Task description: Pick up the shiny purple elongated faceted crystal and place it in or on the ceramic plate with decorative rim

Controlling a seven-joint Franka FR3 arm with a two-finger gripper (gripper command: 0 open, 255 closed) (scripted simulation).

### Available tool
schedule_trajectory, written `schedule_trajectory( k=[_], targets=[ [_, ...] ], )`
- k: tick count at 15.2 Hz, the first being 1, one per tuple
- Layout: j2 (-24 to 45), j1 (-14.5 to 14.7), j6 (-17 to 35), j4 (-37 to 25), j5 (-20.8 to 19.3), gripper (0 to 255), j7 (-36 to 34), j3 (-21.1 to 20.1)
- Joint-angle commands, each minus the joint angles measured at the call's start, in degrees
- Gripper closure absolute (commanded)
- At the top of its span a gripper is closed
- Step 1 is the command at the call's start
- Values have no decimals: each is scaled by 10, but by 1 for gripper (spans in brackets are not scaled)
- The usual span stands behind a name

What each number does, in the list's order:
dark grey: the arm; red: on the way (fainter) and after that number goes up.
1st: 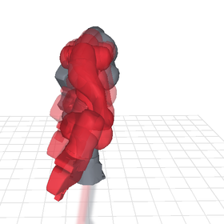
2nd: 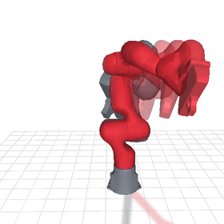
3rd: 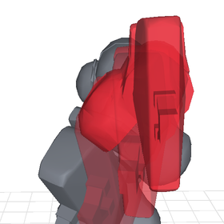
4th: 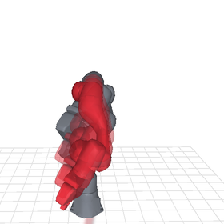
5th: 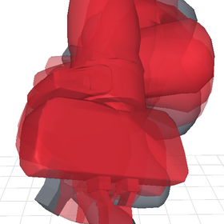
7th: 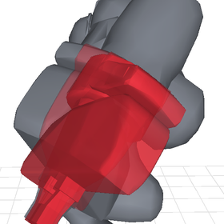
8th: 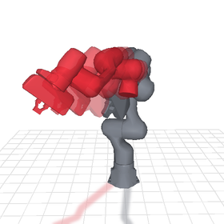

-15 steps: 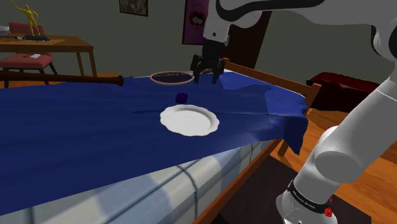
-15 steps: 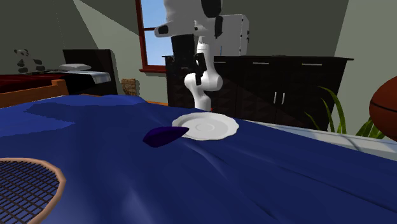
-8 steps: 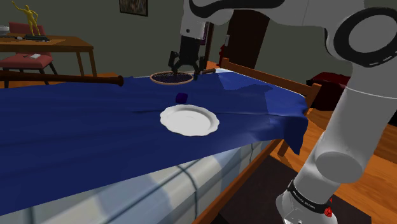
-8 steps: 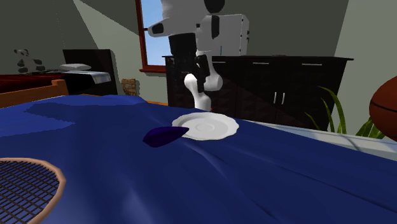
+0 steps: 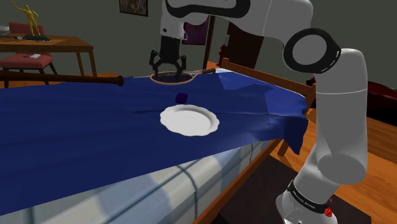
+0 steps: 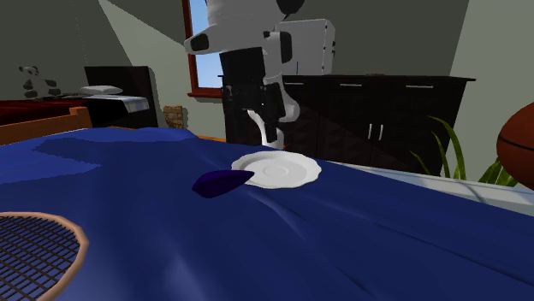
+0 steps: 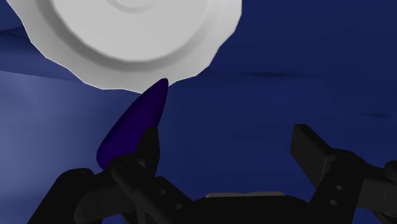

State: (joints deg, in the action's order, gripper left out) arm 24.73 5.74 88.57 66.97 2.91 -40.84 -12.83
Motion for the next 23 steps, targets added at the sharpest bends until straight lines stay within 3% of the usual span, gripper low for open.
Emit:
schedule_trajectory(
  k=[1, 6, 13, 14, 23],
  targets=[
    [2, 1, 15, 13, 0, 0, -2, 0],
    [-9, 0, 56, 65, 2, 0, 0, 0],
    [-9, 0, 55, 65, 2, 0, 0, 0],
    [-9, 0, 55, 65, 2, 255, 0, 0],
    [-9, 0, 55, 65, 2, 255, 0, 0]
  ],
)
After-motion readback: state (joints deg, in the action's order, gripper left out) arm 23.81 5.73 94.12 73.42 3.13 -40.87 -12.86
